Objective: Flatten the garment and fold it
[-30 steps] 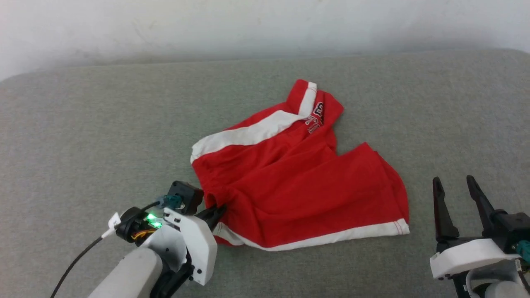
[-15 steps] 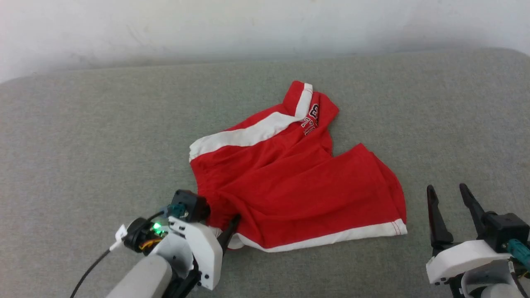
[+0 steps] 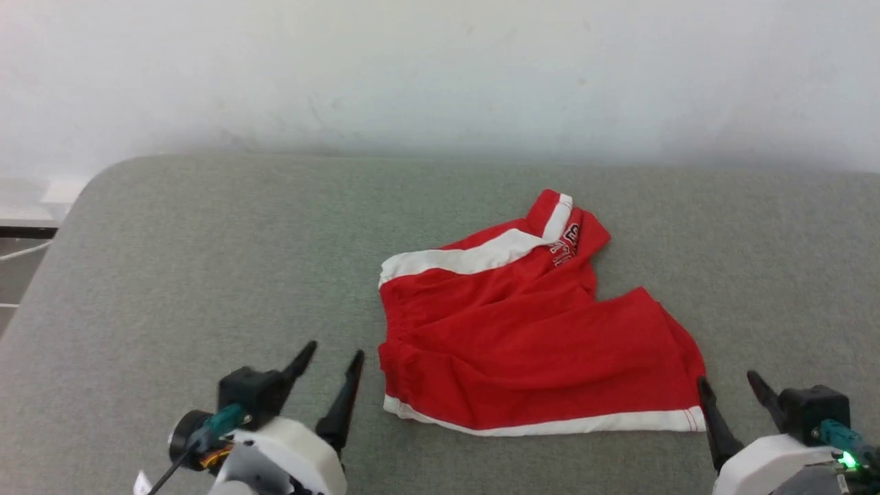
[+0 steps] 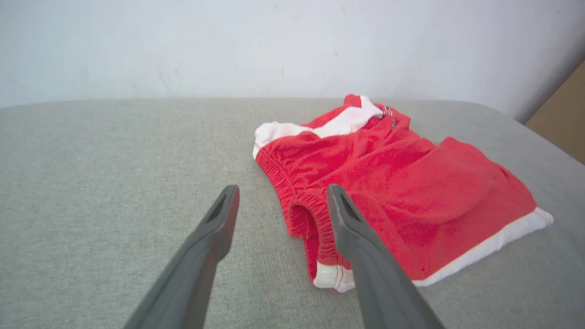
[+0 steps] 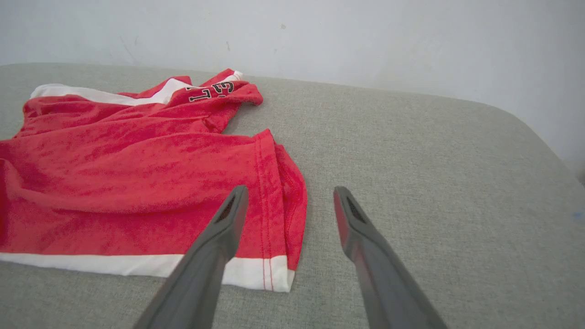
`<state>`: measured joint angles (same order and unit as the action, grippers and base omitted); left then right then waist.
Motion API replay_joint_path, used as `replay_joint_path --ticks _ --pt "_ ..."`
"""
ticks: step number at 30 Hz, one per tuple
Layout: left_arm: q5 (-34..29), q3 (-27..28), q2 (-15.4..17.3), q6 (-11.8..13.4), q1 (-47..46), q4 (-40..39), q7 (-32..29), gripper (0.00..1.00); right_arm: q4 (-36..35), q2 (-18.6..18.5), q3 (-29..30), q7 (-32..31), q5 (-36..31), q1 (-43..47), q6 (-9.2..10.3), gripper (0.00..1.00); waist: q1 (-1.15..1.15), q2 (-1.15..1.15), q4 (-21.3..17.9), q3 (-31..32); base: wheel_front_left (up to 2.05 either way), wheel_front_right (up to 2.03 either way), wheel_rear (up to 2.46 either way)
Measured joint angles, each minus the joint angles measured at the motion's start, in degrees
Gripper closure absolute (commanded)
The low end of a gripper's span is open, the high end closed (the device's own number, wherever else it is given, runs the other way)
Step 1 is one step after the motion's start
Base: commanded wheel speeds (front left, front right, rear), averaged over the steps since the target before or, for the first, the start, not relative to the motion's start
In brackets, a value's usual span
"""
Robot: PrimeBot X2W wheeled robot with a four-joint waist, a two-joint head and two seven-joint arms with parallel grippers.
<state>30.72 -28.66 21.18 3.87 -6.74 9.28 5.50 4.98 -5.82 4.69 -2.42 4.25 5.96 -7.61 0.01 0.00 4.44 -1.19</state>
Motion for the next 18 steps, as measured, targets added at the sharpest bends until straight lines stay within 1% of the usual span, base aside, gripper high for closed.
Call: replay_joint_path --ticks 2,4,7,9,12,15,18 --pt "-0.70 1.40 0.13 1.40 1.35 -0.63 4.85 0.00 0.00 -0.41 -0.41 -2.83 0.10 1.00 0.00 0.00 0.00 0.00 0.83 0.78 0.00 0.00 0.00" --pt "-1.67 3.00 -0.18 2.81 2.88 -1.01 7.77 0.00 -0.01 -0.82 -0.87 -5.81 0.35 1.81 0.00 0.00 0.00 0.00 1.57 1.34 0.00 0.00 0.00" --pt "-3.64 5.10 -1.37 4.32 5.19 -1.80 9.06 0.00 -0.08 -1.76 -1.36 -9.75 0.91 2.54 0.00 0.00 0.00 0.00 2.60 1.78 0.00 0.00 0.00" --pt "-5.60 6.93 -3.02 5.03 6.62 -3.78 9.17 0.00 0.07 -2.46 -1.32 -12.03 1.26 2.52 0.00 0.00 -0.01 0.00 3.20 1.78 0.00 0.00 0.00" --pt "-8.37 8.73 -5.30 4.77 8.24 -5.34 9.23 0.00 1.15 -3.38 -1.21 -15.07 1.57 2.19 0.00 0.00 0.00 0.00 3.89 1.32 0.00 0.00 0.00" --pt "-10.40 9.72 -6.86 3.08 9.19 -5.12 9.23 0.00 3.14 -3.71 -0.93 -17.74 1.92 1.15 0.00 0.00 -0.01 0.00 4.60 0.69 0.00 0.00 0.00" --pt "-11.84 10.88 -8.20 1.27 9.14 -4.75 9.23 0.00 4.26 -4.36 -1.44 -18.30 2.12 0.07 0.00 0.00 -0.02 0.00 5.27 -0.15 0.00 0.00 0.00"
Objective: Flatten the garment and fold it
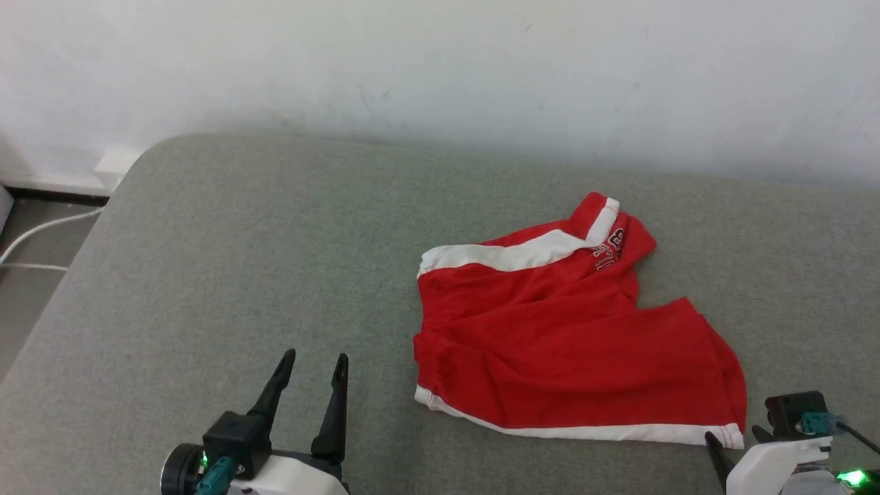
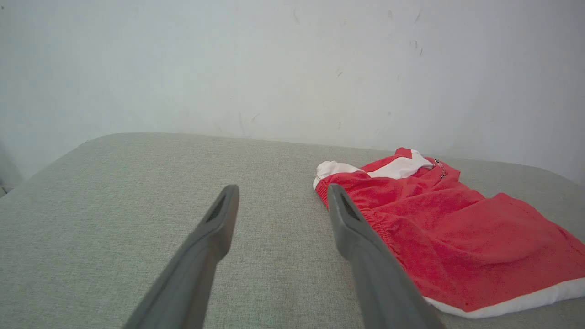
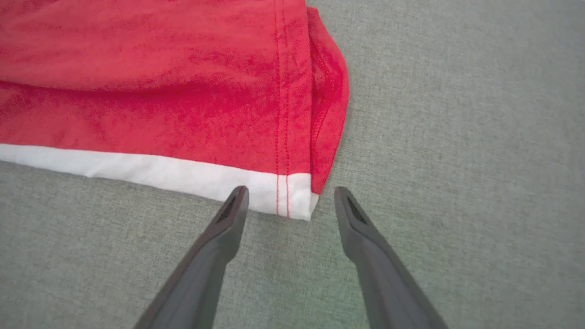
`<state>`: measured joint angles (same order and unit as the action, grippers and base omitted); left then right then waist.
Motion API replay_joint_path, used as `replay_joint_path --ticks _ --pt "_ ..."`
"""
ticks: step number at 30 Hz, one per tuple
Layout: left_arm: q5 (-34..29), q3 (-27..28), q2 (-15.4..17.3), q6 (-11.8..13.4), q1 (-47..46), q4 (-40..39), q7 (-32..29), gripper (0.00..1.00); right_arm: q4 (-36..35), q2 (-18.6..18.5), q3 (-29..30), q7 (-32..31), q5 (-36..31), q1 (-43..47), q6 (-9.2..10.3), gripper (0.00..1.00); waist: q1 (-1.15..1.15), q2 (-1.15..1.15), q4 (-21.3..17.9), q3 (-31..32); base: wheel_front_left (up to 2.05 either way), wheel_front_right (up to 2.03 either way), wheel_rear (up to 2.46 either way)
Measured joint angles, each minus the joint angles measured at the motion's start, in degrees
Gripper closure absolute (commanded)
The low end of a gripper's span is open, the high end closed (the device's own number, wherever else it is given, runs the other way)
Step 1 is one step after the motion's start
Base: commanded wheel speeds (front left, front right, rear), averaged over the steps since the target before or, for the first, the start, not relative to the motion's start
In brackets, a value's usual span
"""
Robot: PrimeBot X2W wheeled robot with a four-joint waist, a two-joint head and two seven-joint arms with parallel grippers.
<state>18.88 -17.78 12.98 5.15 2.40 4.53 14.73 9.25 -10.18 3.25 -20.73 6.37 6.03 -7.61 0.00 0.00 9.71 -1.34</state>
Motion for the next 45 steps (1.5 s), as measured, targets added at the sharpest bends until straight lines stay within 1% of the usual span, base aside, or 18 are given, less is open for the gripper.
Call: replay_joint_path --ticks 7,15,17,18,23,27,29,32,36,39,41,45 --pt "-2.59 2.47 -2.25 -2.69 -0.09 1.64 0.00 0.00 1.74 -0.60 -1.59 -0.43 0.33 -1.60 0.00 0.00 0.00 0.00 1.08 -1.73 0.00 0.00 0.00" --pt "-4.86 4.28 -4.11 -5.19 -0.51 3.05 0.00 0.00 2.98 -0.53 -1.77 -0.63 0.86 -2.59 0.00 0.00 0.00 0.00 0.84 -2.53 0.00 0.00 0.00" --pt "-5.24 4.67 -4.38 -5.70 -0.55 3.35 0.00 0.00 3.11 -0.54 -1.97 -0.76 0.88 -2.83 0.00 0.68 0.00 0.00 0.61 -2.71 0.00 0.00 0.00" --pt "-5.44 4.78 -4.50 -6.03 -0.55 3.59 0.00 0.00 3.19 -0.55 -2.04 -0.75 0.89 -2.90 0.00 1.00 0.00 0.00 0.50 -2.78 0.00 0.00 0.00" --pt "-6.03 5.12 -4.86 -7.68 -0.54 4.87 0.00 0.00 2.74 -0.35 -1.19 0.33 0.90 -2.76 -0.01 1.00 0.00 0.00 -0.38 -2.62 0.00 0.00 0.00" --pt "-6.27 4.14 -4.76 -9.75 -0.56 5.73 0.00 0.00 -0.18 0.05 -0.14 2.36 2.04 -1.99 0.00 1.00 0.00 0.00 -1.51 -2.31 0.00 0.00 0.00" --pt "-5.41 1.98 -4.45 -11.21 -0.59 6.68 -0.19 0.00 -2.07 0.10 0.46 2.67 2.90 -1.46 0.00 1.00 0.00 0.00 -2.22 -2.21 0.00 0.00 0.00" --pt "-3.52 -3.85 -2.91 -12.18 -0.76 7.92 -4.66 0.00 -4.07 -0.14 0.85 2.49 3.38 -0.60 0.00 1.00 0.00 0.00 -3.36 -2.25 0.00 0.00 0.00" --pt "-0.93 -9.35 -0.10 -12.25 -3.24 7.82 -7.88 0.00 -4.97 -0.36 0.68 1.99 3.82 -0.15 0.00 1.00 0.00 0.00 -4.69 -2.78 0.00 0.00 0.00" --pt "-0.65 -10.44 1.51 -12.25 -5.67 8.68 -9.43 0.00 -5.21 -0.35 0.45 1.64 4.12 -0.14 0.00 1.00 0.00 0.00 -5.24 -3.42 0.00 0.00 0.00" --pt "-0.03 -11.38 1.89 -12.25 -6.99 9.25 -10.24 0.00 -5.37 -0.33 0.16 1.62 4.31 -0.14 0.00 1.00 0.00 0.00 -5.49 -3.81 0.00 0.00 0.00" --pt "2.08 -15.00 2.25 -12.25 -9.37 10.53 -11.95 0.00 -5.46 -0.37 -0.23 1.62 4.46 -0.23 0.00 1.00 0.00 0.00 -5.86 -4.56 0.00 0.00 0.00"
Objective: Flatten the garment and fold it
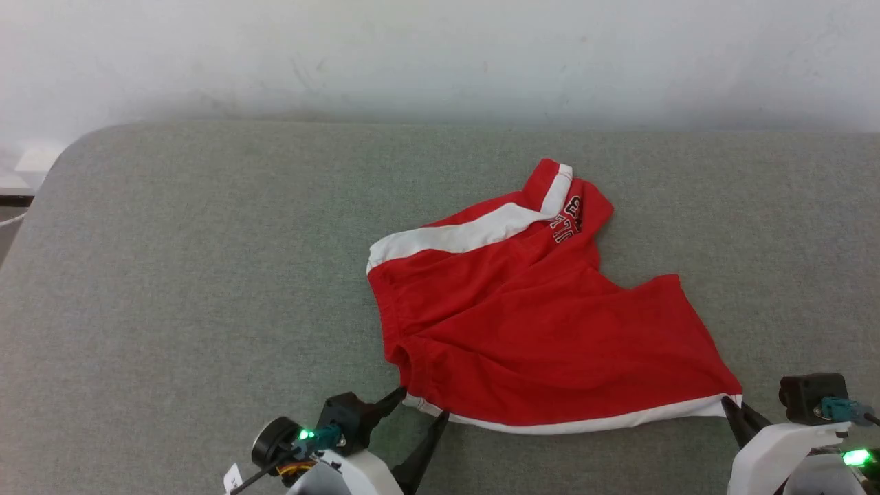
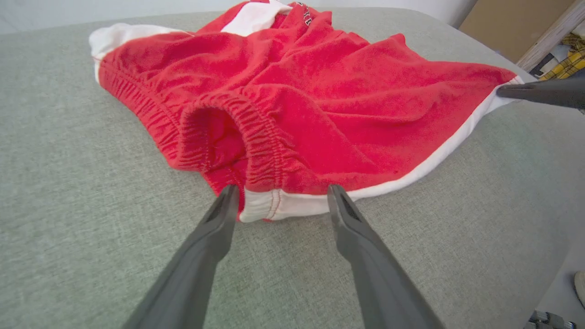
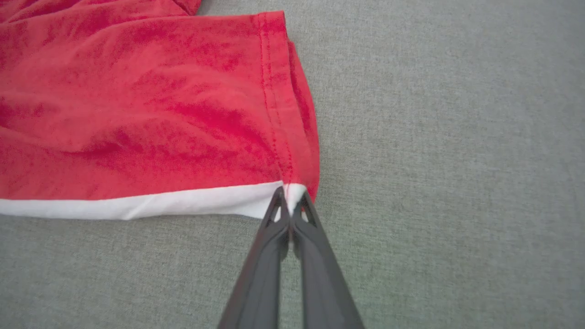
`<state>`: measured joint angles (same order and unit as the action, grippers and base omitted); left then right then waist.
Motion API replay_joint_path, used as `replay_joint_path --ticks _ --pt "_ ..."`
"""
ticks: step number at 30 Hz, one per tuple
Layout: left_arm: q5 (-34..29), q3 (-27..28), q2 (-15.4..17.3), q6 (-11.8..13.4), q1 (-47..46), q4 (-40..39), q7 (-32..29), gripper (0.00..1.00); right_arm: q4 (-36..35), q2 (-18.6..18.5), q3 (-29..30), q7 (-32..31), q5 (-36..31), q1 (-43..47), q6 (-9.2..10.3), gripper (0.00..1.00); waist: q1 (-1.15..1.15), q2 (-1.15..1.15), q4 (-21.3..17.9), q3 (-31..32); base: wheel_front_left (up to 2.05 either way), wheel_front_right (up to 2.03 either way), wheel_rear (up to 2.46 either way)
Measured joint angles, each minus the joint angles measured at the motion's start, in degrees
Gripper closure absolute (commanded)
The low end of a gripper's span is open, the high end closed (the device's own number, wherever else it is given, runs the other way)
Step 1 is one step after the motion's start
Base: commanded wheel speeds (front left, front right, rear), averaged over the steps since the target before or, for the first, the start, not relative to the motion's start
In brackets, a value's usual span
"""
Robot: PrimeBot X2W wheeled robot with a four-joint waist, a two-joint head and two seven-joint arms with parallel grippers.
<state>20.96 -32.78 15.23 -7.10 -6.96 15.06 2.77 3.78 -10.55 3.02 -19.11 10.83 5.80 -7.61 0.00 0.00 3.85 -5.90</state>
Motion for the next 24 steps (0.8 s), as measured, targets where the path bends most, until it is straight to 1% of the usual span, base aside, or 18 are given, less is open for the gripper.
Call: replay_joint_path --ticks 3,9,10,11,12,13,14,19,24 --pt "1.08 -1.46 0.63 0.00 -1.43 1.05 -0.23 0.00 0.01 -0.10 -0.20 0.00 0.09 -0.23 0.00 1.00 0.00 0.00 -0.25 -0.48 0.00 0.00 0.00" --pt "2.33 -2.55 1.08 0.00 -2.92 3.22 -0.14 0.00 0.03 -0.24 -0.43 0.04 0.10 -0.90 0.00 1.00 0.00 0.00 -0.62 -1.16 0.00 0.00 0.00" --pt "2.61 -2.86 1.20 0.00 -2.95 3.59 -0.15 0.13 0.04 -0.25 -0.49 0.05 0.10 -0.90 0.00 1.00 0.00 0.00 -0.67 -1.22 0.00 0.00 0.00" --pt "2.88 -3.15 1.29 0.00 -2.98 3.85 -0.14 0.13 0.05 -0.26 -0.53 0.07 0.10 -0.91 0.00 1.00 0.00 0.00 -0.70 -1.30 0.00 0.00 0.00" --pt "3.02 -3.34 1.32 0.00 -3.00 4.00 0.10 0.59 0.05 -0.25 -0.53 0.07 0.10 -0.91 0.00 1.00 0.00 0.00 -0.70 -1.37 0.00 0.00 0.00" --pt "3.27 -3.52 1.33 0.00 -3.06 4.12 0.37 0.85 0.08 -0.26 -0.52 0.16 0.10 -0.92 0.00 1.00 0.00 0.00 -0.69 -1.42 0.00 0.00 0.00" --pt "3.54 -3.87 1.43 0.00 -3.20 4.22 0.52 1.00 0.09 -0.25 -0.52 0.18 0.10 -0.96 0.00 1.00 0.00 0.00 -0.68 -1.46 0.00 0.00 0.00" --pt "4.25 -4.91 1.77 0.00 -4.09 4.58 1.19 1.00 0.21 -0.27 -0.27 0.23 0.10 -0.98 0.00 1.00 0.00 0.00 -0.45 -1.28 0.00 0.00 0.00" --pt "4.25 -5.19 3.26 0.00 -4.03 4.10 2.36 1.00 -0.38 -0.92 -0.07 1.20 0.38 -1.03 0.00 1.00 0.00 0.00 -0.15 0.18 0.00 0.00 0.00"
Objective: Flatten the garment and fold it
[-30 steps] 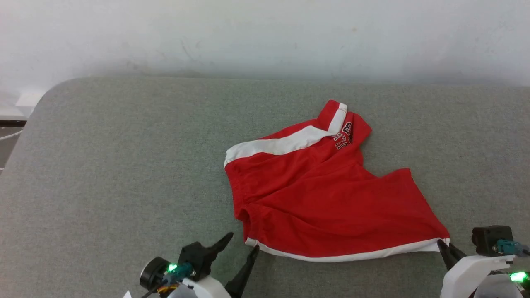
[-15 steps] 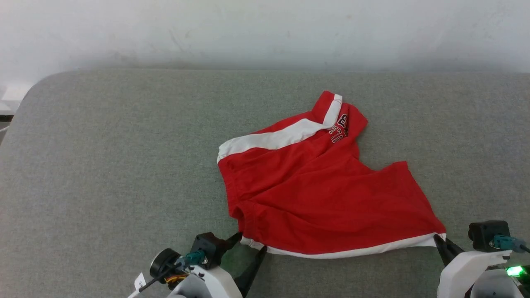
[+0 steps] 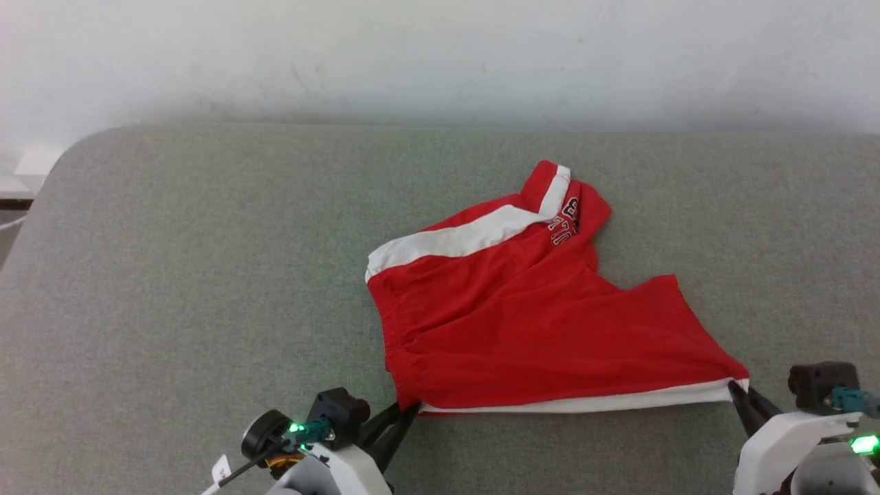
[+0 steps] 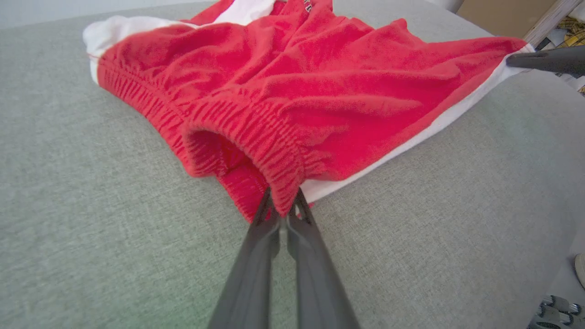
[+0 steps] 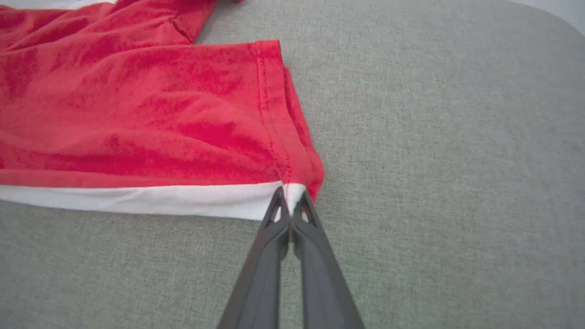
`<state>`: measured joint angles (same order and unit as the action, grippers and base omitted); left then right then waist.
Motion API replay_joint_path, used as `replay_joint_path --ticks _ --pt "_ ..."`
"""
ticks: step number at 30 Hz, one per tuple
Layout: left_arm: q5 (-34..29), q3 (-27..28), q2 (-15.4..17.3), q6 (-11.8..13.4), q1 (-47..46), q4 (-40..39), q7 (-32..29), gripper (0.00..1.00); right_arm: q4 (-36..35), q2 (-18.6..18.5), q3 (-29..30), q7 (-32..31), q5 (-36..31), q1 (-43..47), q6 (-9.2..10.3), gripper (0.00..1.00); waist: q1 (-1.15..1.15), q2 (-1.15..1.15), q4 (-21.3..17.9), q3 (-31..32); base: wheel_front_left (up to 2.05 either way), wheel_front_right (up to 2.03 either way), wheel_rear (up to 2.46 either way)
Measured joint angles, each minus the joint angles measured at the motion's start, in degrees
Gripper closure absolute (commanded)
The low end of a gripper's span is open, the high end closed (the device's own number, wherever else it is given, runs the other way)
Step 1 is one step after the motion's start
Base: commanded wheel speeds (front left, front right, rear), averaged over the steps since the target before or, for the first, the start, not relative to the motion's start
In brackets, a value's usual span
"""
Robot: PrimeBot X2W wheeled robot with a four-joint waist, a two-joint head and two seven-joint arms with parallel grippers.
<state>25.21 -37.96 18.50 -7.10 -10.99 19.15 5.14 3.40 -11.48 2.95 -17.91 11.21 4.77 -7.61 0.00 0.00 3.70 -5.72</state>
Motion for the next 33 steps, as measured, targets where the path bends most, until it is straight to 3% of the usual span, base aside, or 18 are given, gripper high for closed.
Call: replay_joint_path --ticks 5,8,17,25,33 --pt "0.87 0.71 2.98 0.09 0.53 -4.81 -1.15 1.00 -4.09 -2.10 -0.82 0.36 5.23 -1.62 0.00 1.00 0.00 0.00 0.28 2.43 0.00 0.00 0.00" --pt "-0.08 1.67 6.43 0.18 0.20 -10.90 -2.48 1.00 -8.04 -4.12 -0.51 -0.44 8.18 -3.67 0.00 1.00 0.00 0.00 0.48 4.08 0.00 0.00 0.00" --pt "1.30 8.04 15.10 0.69 -8.03 -29.27 -13.68 1.00 -16.51 -8.36 0.10 -6.79 13.28 -15.00 -0.01 1.00 0.01 0.00 0.62 8.23 0.00 0.00 0.00" --pt "4.16 15.16 16.94 3.49 -18.37 -35.35 -19.25 1.00 -19.93 -9.51 -0.76 -11.18 11.83 -28.35 -0.01 1.00 0.01 -0.01 -0.52 9.68 0.00 0.00 0.00" --pt "6.17 17.17 16.40 5.25 -21.00 -34.99 -20.47 1.00 -19.00 -11.38 -4.21 -14.73 9.81 -35.33 -0.01 1.00 0.00 -0.01 -1.50 7.88 0.00 0.00 0.00"
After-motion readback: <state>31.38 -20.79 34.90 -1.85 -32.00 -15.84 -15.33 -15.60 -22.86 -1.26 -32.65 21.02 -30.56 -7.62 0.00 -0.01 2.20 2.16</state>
